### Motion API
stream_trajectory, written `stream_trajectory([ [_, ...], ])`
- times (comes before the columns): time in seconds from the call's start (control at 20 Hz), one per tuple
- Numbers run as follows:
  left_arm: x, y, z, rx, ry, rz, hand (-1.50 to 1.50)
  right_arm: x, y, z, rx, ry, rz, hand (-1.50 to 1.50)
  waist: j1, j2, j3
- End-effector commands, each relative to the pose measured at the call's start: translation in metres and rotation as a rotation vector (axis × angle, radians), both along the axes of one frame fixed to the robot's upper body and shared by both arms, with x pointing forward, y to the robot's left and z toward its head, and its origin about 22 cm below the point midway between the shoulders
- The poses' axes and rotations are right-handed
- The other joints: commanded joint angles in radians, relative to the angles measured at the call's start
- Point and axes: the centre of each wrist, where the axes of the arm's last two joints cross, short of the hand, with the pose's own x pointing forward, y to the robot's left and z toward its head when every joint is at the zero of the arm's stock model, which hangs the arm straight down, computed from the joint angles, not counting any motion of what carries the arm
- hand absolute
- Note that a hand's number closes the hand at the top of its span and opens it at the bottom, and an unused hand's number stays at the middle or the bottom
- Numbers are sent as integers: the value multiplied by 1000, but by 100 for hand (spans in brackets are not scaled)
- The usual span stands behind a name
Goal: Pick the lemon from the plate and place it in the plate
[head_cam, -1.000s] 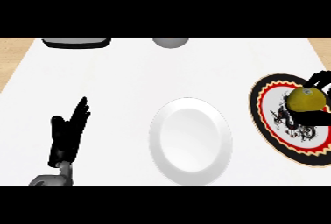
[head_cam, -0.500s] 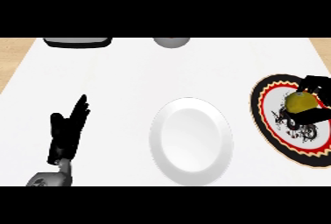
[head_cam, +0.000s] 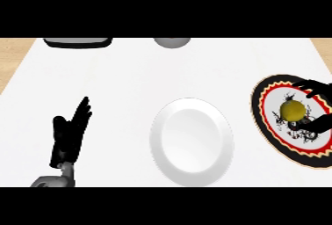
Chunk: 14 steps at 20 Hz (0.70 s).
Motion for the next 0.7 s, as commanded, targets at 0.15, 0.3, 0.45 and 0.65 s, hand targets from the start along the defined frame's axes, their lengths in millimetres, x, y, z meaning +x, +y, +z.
stream_trajectory([
  [0.15, -4, 2, -6, 6, 14, 33, 0, -4, -19, 8, 441, -232, 53, -150, -23, -7, 0],
  [0.3, 0, -3, 4, 3, -5, 7, 0, -1, -25, 8, 650, -281, 13, -150, -16, -6, 0],
  [0.45, -5, 4, 4, 0, 13, 9, 0, -13, -49, 14, 749, -261, -20, -150, -14, -6, -1],
  [0.65, -1, -13, -1, -13, 2, 2, 0, -37, -75, 0, 807, -246, -13, -150, -6, -1, 0],
])
